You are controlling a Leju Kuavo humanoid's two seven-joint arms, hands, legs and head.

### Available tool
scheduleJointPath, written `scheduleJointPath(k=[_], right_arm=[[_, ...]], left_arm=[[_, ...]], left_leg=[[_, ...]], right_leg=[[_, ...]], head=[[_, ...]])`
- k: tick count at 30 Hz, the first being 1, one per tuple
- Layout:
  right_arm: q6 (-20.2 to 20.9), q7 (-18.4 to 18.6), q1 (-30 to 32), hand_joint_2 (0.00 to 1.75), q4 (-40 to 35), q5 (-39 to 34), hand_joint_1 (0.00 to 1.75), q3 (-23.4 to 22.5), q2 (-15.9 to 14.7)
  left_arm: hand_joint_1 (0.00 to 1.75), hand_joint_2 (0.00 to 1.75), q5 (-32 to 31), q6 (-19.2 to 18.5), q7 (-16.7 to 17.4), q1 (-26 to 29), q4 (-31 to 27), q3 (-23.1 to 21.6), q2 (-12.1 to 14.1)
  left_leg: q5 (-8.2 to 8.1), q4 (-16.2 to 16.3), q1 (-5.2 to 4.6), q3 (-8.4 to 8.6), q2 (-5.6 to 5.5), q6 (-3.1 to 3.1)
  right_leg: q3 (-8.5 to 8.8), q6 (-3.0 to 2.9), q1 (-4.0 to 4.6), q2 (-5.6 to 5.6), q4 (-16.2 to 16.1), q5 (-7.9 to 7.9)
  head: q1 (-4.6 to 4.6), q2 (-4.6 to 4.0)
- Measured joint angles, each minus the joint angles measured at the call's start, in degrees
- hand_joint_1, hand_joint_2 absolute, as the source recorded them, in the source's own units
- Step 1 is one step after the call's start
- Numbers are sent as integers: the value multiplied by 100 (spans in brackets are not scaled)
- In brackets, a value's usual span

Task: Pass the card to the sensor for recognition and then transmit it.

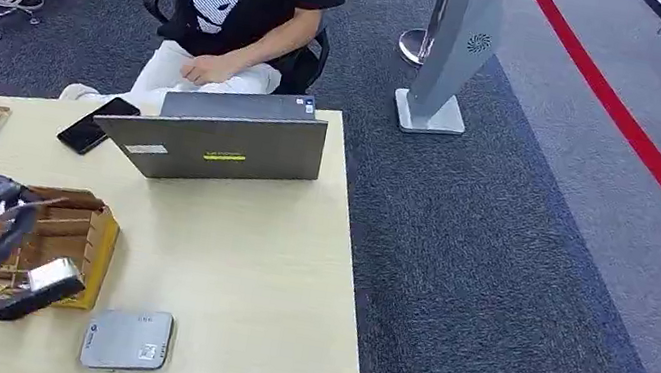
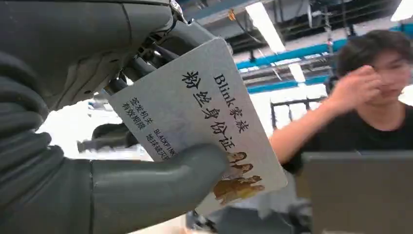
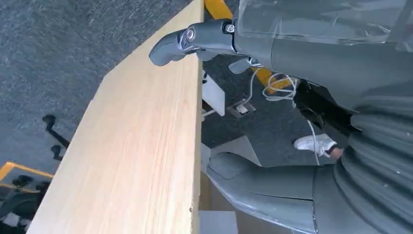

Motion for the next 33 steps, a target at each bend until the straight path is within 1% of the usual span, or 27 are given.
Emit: scheduleJointPath(k=[3,5,10,12,15,17,21,28,33], right_arm=[[4,-22,10,175,-35,145,0,2,0],[13,-22,10,175,-46,232,0,0,0],[55,-22,-1,175,-46,354,0,0,0],[83,-22,-6,175,-46,440,0,0,0],[96,-22,-7,175,-44,448,0,-2,0],[105,-22,-9,175,-44,448,0,-2,0],[116,-22,-13,175,-37,564,0,-2,0],[173,-31,-30,175,-5,789,0,-2,0],[181,-50,-33,175,17,874,0,-2,0]], left_arm=[[175,175,127,151,-15,534,-64,-241,-57],[175,175,197,153,24,782,-48,-460,-57],[175,175,238,164,166,1003,94,-809,-35],[175,175,252,197,265,1040,289,-997,4],[175,175,256,217,275,1082,441,-1156,39],[175,175,260,221,293,1081,531,-1222,67],[175,175,282,208,461,1076,708,-1356,94],[175,175,335,234,649,995,1269,-1615,124],[175,175,337,282,675,879,1405,-1690,199]], left_leg=[[-5,0,0,0,0,1],[-5,0,1,-1,-1,2],[-5,-1,3,0,-6,1],[-4,-1,3,0,-8,1],[-4,-1,3,-1,-8,2],[-4,-1,3,0,-11,1],[-5,-1,2,0,-12,2],[-4,-1,3,0,-14,2],[-4,-1,4,2,-16,1]], right_leg=[[2,11,0,0,0,-11],[2,6,1,-2,0,-14],[8,6,2,-5,1,-14],[8,6,2,-5,1,-14],[9,6,2,-7,1,-14],[11,6,2,-10,1,-14],[11,6,1,-11,1,-14],[13,6,2,-17,2,-14],[15,5,3,-19,2,-14]], head=[[0,0],[-2,0],[-2,-2],[-2,0],[0,0],[-2,0],[-2,0],[-2,0],[-4,0]])
